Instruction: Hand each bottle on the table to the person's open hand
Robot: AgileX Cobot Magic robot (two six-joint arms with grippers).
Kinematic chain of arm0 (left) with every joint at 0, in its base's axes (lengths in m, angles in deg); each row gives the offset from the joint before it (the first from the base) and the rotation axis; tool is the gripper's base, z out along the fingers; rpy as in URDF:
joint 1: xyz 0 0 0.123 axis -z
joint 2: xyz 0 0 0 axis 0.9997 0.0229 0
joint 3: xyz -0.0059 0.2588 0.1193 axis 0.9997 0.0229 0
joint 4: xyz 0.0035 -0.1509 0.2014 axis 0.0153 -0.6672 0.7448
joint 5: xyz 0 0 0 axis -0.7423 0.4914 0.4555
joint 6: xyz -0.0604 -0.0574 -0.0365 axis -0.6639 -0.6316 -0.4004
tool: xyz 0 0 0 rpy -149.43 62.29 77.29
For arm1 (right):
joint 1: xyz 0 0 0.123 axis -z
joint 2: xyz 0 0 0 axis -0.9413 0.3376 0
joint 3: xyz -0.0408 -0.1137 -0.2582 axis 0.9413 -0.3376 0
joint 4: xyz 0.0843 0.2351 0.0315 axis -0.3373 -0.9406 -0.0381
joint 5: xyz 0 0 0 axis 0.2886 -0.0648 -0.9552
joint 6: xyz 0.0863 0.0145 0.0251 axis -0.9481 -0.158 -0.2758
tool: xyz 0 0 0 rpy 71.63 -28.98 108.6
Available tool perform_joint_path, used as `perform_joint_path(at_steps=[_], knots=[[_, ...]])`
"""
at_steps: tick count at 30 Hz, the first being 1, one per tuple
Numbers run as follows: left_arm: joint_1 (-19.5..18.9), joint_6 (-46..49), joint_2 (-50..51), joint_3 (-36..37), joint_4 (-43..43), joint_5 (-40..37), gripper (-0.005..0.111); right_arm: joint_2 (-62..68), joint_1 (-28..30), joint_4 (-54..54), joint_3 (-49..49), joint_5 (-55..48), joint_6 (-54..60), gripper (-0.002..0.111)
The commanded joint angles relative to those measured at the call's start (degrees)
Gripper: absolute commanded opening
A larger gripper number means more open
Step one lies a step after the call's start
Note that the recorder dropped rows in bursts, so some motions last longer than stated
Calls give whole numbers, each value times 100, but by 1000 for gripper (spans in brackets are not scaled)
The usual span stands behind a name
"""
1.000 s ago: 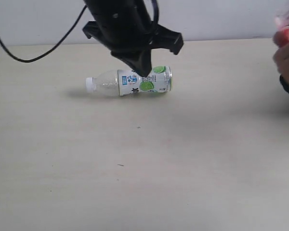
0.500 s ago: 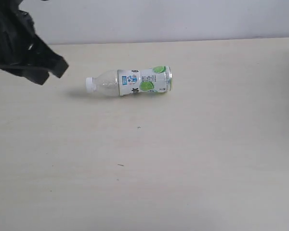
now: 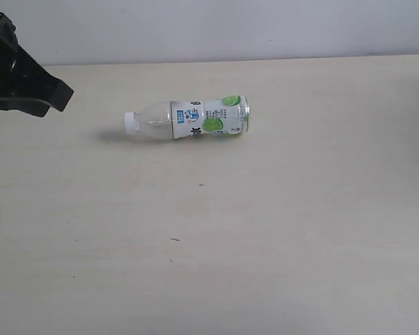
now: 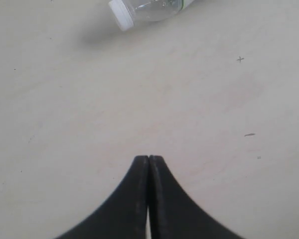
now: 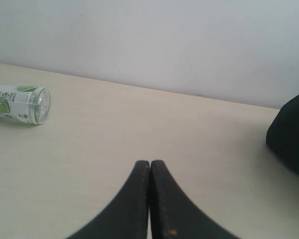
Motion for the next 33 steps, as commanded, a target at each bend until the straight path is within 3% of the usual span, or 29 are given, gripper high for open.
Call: perform_joint_path(at_steps=[1, 23, 33], knots=[[-17, -34, 0, 22, 13, 102, 0, -36, 21, 12, -26, 60, 4, 0], [-17, -34, 0, 133, -55, 124, 0, -36, 21, 12, -26, 50, 4, 0], [-2, 224, -65, 316, -543, 998, 0, -36, 21, 12, -26, 50, 4, 0]])
